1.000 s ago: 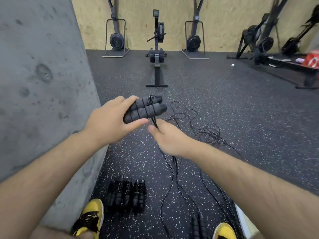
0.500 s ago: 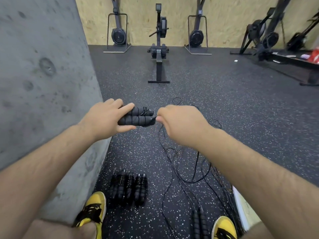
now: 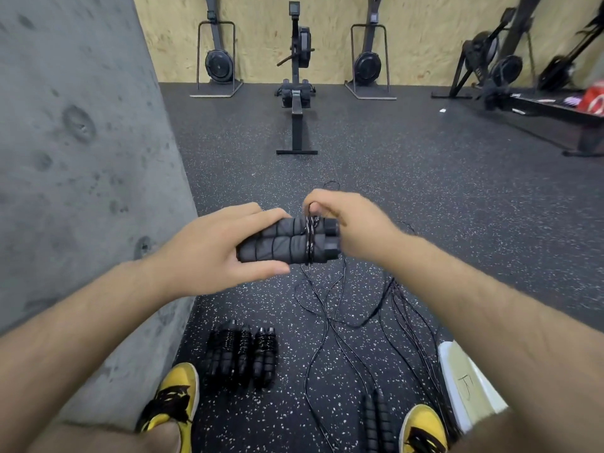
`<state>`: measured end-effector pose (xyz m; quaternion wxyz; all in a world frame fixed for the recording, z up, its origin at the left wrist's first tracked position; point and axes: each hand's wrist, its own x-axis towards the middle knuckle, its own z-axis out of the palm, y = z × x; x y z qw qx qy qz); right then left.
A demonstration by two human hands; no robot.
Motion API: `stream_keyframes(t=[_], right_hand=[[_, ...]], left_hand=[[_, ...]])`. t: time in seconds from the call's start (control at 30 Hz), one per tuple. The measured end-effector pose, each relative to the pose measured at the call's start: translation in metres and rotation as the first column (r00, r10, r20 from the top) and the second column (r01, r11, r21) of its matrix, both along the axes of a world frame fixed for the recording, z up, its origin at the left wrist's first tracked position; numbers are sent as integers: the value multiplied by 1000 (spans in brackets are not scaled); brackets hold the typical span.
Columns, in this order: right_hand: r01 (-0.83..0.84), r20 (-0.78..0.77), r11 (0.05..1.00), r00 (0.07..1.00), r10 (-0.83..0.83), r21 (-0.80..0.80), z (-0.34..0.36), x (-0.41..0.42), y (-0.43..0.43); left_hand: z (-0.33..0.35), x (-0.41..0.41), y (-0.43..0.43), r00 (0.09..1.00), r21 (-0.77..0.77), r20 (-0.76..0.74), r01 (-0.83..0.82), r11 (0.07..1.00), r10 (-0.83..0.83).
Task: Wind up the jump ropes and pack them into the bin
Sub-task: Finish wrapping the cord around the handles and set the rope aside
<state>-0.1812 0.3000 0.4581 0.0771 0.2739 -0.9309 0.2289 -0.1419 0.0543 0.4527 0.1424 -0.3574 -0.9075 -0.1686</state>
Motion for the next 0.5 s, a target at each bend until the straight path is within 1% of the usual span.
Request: stream_keyframes(t=[0.07, 0.13, 0.17, 0.23, 0.27, 0.3, 0.33, 0.43, 0.5], right_hand=[[-9, 162, 995, 987, 26, -101, -15, 3, -13], [35, 295, 995, 956, -5, -98, -26, 6, -26], [39, 327, 995, 945, -9, -88, -28, 9, -31], [68, 379, 979, 925, 9, -191, -30, 16, -39], [93, 387, 960, 922, 18, -264, -30, 18, -42], [113, 383, 947, 924, 12, -302, -30, 18, -45], [120, 374, 946, 927, 1, -301, -29, 19, -48], [104, 346, 980, 938, -39, -171, -27, 26, -53], [100, 307, 988, 950, -60, -114, -22, 30, -55]], left_hand=[[1, -1, 3, 1000, 53, 5, -24, 998, 24], [0, -5, 3, 998, 107, 25, -55, 993, 53], [-1, -7, 4, 997, 126, 25, -77, 989, 75], [-1, -12, 6, 987, 128, -8, -161, 979, 163], [-1, -15, 7, 974, 118, -31, -218, 969, 223], [-2, -17, 7, 957, 103, -55, -277, 955, 284], [-2, -20, 6, 937, 81, -82, -334, 939, 340], [-7, -31, -4, 876, -3, -166, -459, 888, 452], [-11, -38, -13, 861, -59, -241, -473, 879, 447]])
